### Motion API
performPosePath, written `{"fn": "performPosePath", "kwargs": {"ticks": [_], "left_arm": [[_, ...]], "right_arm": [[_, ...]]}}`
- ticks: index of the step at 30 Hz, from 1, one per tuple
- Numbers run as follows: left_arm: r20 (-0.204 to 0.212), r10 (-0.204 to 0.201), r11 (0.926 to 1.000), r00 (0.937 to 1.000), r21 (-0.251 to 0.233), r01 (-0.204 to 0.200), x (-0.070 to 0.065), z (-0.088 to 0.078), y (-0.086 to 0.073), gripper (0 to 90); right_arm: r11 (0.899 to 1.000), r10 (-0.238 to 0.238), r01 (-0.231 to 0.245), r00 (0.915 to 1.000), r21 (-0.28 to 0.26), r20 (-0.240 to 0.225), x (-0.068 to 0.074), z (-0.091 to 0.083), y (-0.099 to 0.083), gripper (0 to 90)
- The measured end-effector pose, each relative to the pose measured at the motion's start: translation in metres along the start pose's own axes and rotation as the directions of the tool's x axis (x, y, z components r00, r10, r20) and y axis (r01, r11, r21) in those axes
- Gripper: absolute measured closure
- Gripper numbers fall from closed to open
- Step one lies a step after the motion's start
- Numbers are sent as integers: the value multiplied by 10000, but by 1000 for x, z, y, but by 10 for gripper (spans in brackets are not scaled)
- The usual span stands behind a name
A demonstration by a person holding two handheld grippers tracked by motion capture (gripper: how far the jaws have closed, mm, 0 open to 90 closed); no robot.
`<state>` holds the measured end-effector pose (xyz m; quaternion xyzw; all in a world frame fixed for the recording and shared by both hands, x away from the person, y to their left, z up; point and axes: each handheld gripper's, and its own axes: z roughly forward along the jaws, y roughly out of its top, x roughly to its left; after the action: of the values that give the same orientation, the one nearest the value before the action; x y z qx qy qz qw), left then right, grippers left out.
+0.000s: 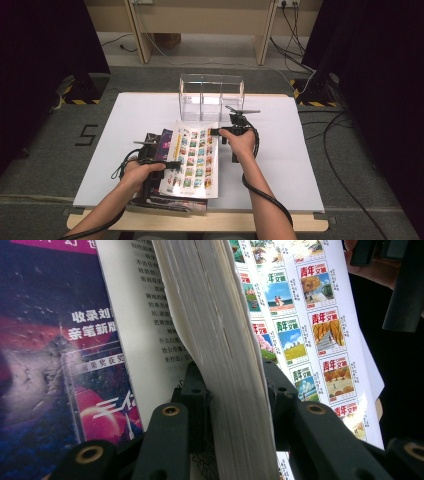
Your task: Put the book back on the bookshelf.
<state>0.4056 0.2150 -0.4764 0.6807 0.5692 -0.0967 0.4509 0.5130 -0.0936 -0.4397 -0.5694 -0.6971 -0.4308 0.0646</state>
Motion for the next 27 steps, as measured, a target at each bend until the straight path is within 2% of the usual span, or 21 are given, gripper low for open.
{"fn": "performPosePath", "kwargs": {"ticks": [3, 5, 7, 12, 15, 17, 18, 19, 20, 21, 22, 25, 27], "left_arm": [[2, 101, 9999, 9999, 17, -101, -1, -1, 0, 691], [95, 243, 9997, 9997, -94, -242, -3, -4, 0, 688], [157, 364, 9991, 9992, -241, -360, -4, -5, -1, 680], [227, 545, 9977, 9983, -424, -535, -7, -6, -3, 600], [-50, 710, 9954, 9975, -646, -712, -7, -8, -5, 542], [-131, 782, 9943, 9969, -714, -789, -7, -10, -6, 542], [-346, 899, 9927, 9953, -771, -924, -7, -12, -7, 543], [-547, 1075, 9892, 9927, -944, -1123, -6, -16, -9, 545], [-466, 1029, 9875, 9936, -1150, -1077, -4, -22, -9, 543], [-466, 1029, 9875, 9936, -1150, -1077, -4, -22, -9, 541], [-730, 1255, 9821, 9894, -1324, -1343, -5, -29, -10, 534], [-922, 1368, 9781, 9863, -1453, -1493, -4, -35, -12, 525], [-1162, 1481, 9717, 9821, -1679, -1664, -2, -40, -15, 506]], "right_arm": [[9999, -121, 121, 9999, -17, -32, 1, -1, 1, 659], [10000, -49, 50, 9995, 5, -297, 4, -9, 4, 680], [9997, -256, 253, 9988, -66, -427, 7, -15, 5, 687], [9983, -442, 413, 9963, -403, -736, 16, -29, 9, 709], [9956, -705, 642, 9932, -689, -930, 25, -41, 12, 731], [9946, -750, 675, 9925, -784, -964, 27, -44, 13, 734], [9937, -826, 748, 9922, -837, -938, 28, -46, 13, 736], [9922, -987, 919, 9917, -836, -819, 31, -49, 14, 738], [9917, -1032, 964, 9914, -853, -801, 31, -50, 14, 737], [9917, -1032, 964, 9914, -853, -801, 31, -50, 14, 737], [9900, -1121, 1081, 9929, -911, -395, 33, -52, 14, 738], [9885, -1135, 1093, 9929, -1042, -350, 33, -55, 14, 739], [9847, -1396, 1364, 9899, -1085, -227, 37, -58, 14, 738]]}}
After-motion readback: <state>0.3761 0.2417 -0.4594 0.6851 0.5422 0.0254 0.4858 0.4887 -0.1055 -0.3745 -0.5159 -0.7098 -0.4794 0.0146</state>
